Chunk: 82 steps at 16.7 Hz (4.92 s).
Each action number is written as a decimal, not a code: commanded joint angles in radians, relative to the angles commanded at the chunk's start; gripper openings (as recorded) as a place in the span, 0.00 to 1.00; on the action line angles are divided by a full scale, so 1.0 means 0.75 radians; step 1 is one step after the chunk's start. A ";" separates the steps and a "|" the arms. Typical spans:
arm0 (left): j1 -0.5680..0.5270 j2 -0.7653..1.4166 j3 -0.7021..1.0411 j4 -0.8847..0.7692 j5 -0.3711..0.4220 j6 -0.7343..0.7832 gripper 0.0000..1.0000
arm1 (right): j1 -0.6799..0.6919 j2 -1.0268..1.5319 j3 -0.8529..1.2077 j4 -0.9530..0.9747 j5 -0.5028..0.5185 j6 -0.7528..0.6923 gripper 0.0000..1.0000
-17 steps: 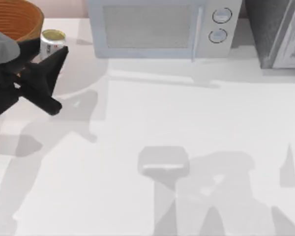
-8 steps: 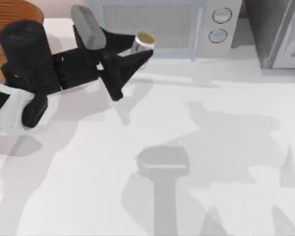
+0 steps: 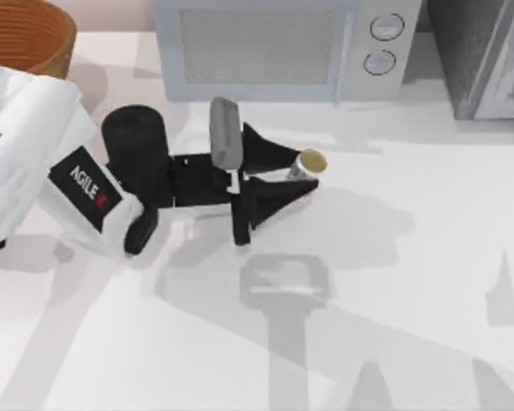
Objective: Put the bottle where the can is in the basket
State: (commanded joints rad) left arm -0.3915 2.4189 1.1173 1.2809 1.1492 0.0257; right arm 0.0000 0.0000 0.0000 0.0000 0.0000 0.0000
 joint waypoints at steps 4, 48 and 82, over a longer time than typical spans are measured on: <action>-0.023 0.153 0.068 0.083 0.075 -0.002 0.00 | 0.000 0.000 0.000 0.000 0.000 0.000 1.00; 0.330 -1.412 -0.668 -0.826 -0.723 -0.005 1.00 | 0.000 0.000 0.000 0.000 0.000 0.000 1.00; 0.678 -2.514 -1.483 -1.164 -1.365 -0.006 1.00 | 0.000 0.000 0.000 0.000 0.000 0.000 1.00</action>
State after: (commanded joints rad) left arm 0.1166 0.5334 0.0054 0.4077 0.1252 0.0211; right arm 0.0000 0.0000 0.0000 0.0000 0.0000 0.0000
